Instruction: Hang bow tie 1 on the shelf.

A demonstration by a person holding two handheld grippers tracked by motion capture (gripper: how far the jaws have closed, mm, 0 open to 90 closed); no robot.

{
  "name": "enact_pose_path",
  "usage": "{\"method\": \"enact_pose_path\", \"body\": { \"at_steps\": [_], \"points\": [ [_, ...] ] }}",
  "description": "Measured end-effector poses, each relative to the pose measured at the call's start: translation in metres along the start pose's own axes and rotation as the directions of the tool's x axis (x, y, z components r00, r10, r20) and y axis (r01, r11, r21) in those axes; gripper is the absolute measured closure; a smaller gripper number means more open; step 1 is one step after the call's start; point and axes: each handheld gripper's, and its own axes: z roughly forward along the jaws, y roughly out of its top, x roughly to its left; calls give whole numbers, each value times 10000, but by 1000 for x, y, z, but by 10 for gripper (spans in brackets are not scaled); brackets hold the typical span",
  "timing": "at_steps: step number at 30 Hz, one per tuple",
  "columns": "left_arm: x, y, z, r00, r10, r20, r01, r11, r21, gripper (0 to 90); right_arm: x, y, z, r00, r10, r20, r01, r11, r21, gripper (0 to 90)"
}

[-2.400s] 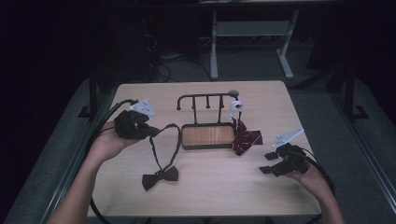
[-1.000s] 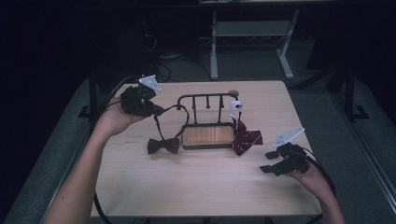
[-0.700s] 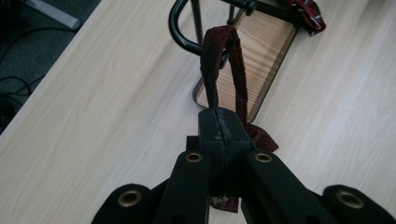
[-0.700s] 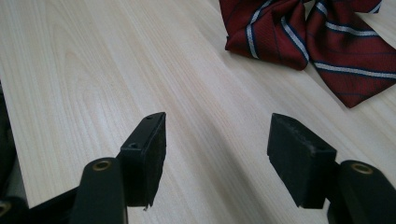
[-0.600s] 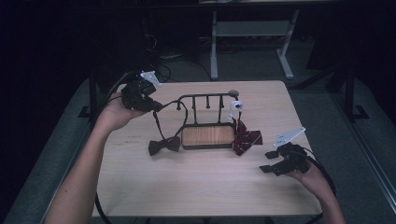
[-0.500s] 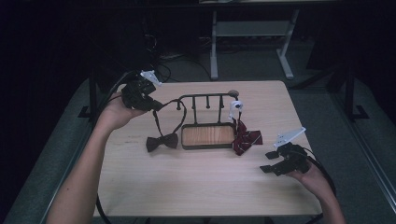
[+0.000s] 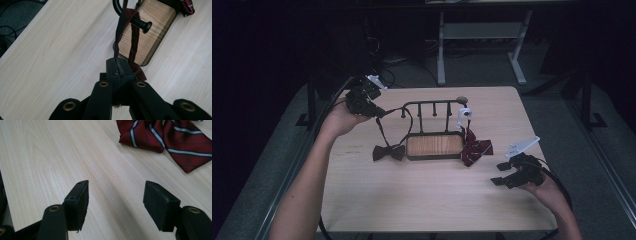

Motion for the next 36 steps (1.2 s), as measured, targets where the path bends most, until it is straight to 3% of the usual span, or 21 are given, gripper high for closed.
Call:
{"method": "enact_pose_path", "body": {
  "at_steps": [16, 29, 36],
  "points": [
    [0, 2, 8, 9999, 88, -100, -85, 9992, 384, 878, 1, 0, 0, 10000, 18, 2, -18, 10000, 26, 367],
    [0, -5, 13, 9997, -242, 85, 238, 9984, 512, 721, -1, -2, 0, 10000, 2, 25, -2, 10000, 8, 366],
    [1, -14, 16, 9987, -359, 361, 340, 9981, 505, 681, -2, -3, 1, 9998, 179, 45, -179, 9998, 69, 363]
  ]
}}
